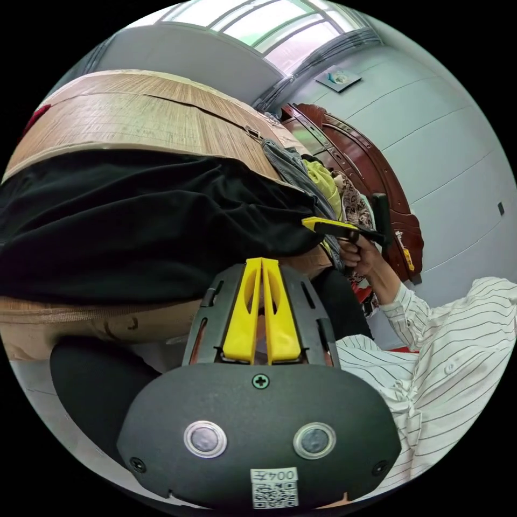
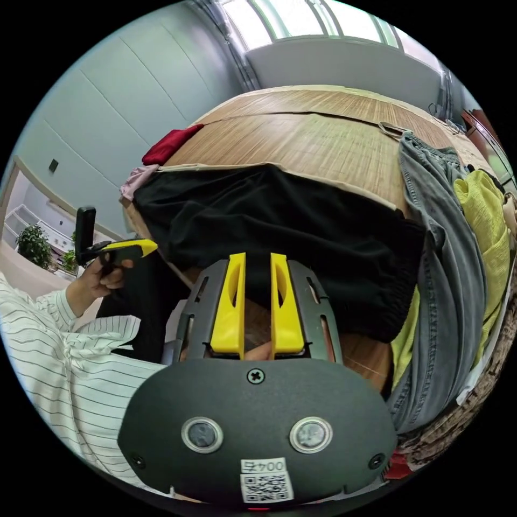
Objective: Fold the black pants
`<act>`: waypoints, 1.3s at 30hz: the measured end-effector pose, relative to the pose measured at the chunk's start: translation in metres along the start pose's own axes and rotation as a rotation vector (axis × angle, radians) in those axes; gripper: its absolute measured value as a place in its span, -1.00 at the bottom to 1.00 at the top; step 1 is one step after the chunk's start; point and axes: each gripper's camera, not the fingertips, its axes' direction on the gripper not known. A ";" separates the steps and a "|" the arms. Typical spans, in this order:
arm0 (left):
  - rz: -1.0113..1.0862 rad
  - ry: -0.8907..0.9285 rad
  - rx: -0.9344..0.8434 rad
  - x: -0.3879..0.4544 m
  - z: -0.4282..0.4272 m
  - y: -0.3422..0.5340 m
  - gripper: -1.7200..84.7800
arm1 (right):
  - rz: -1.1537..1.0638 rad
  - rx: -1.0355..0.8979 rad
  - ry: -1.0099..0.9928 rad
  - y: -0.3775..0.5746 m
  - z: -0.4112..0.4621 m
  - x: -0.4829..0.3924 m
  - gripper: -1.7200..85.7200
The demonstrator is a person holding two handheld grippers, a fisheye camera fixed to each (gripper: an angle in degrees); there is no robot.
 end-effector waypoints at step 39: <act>-0.083 -0.265 0.075 -0.027 0.032 -0.140 -0.96 | 0.198 0.052 0.281 0.136 -0.018 0.038 -0.85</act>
